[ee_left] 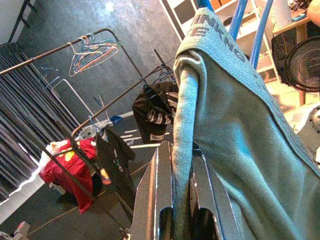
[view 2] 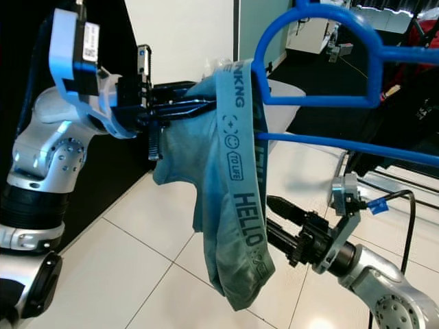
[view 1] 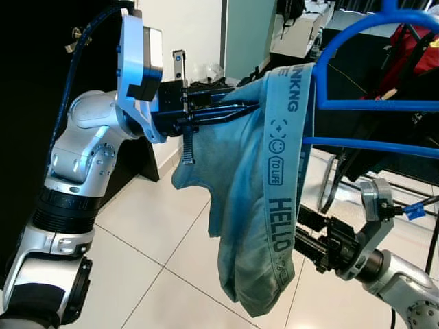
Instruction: Hang hanger
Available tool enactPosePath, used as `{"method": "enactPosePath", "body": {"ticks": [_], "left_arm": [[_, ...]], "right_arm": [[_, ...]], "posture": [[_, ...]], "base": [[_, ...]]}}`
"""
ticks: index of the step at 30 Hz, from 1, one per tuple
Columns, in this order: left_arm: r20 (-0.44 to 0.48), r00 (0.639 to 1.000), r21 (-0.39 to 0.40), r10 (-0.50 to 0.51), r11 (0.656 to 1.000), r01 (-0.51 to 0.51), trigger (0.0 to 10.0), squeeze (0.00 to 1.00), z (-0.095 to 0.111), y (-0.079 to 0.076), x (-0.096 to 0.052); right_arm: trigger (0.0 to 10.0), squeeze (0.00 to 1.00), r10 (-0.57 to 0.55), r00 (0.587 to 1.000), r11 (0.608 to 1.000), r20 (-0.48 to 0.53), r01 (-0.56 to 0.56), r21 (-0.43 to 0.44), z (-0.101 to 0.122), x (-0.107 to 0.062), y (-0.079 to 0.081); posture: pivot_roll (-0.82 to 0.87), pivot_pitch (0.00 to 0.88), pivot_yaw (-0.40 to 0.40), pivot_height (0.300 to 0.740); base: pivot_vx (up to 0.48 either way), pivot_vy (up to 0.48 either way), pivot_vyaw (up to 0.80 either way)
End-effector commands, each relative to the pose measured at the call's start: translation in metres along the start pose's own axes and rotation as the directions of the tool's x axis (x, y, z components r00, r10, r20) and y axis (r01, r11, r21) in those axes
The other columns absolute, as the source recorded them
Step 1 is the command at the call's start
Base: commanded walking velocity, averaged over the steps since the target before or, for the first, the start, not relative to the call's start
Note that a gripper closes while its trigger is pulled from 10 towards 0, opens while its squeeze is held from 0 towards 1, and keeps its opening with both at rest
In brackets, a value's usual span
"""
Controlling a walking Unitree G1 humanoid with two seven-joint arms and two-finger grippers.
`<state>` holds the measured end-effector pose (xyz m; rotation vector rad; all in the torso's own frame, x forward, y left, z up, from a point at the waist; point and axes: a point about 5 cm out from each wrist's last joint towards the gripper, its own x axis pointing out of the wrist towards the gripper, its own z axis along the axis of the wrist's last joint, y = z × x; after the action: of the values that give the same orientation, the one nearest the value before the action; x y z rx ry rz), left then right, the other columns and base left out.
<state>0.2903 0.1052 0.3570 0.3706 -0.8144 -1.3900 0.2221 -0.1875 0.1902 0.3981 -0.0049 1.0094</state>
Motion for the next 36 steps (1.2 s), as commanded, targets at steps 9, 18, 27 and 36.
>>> {"method": "enactPosePath", "body": {"ticks": [9,18,27,36], "left_arm": [[0.002,1.000,-0.006,0.010,1.000,-0.010,10.0,0.00,-0.003,-0.003,0.001],[0.002,1.000,-0.009,0.008,1.000,-0.008,10.0,0.00,-0.005,-0.004,0.002],[0.003,1.000,-0.013,0.008,1.000,-0.008,10.0,0.00,-0.006,-0.005,0.003],[0.002,1.000,-0.012,0.012,1.000,-0.012,10.0,0.00,-0.006,-0.005,0.003]], "right_arm": [[10.0,0.00,0.064,0.998,0.998,0.003,-0.064,0.007,0.001,0.006,0.008],[10.0,0.00,0.073,0.997,0.997,0.014,-0.073,0.000,0.006,0.008,0.009],[10.0,0.00,0.075,0.997,0.997,0.019,-0.075,-0.013,0.009,0.010,0.010],[10.0,0.00,0.081,0.996,0.997,0.022,-0.081,-0.014,0.011,0.011,0.010]], "posture": [[-0.05,0.098,0.016,0.740],[-0.05,0.098,0.017,0.740],[-0.05,0.099,0.018,0.740],[-0.05,0.098,0.016,0.740]], "base": [[0.000,0.000,0.00],[0.000,0.000,0.00],[0.000,0.000,0.00],[0.000,0.000,0.00]]}}
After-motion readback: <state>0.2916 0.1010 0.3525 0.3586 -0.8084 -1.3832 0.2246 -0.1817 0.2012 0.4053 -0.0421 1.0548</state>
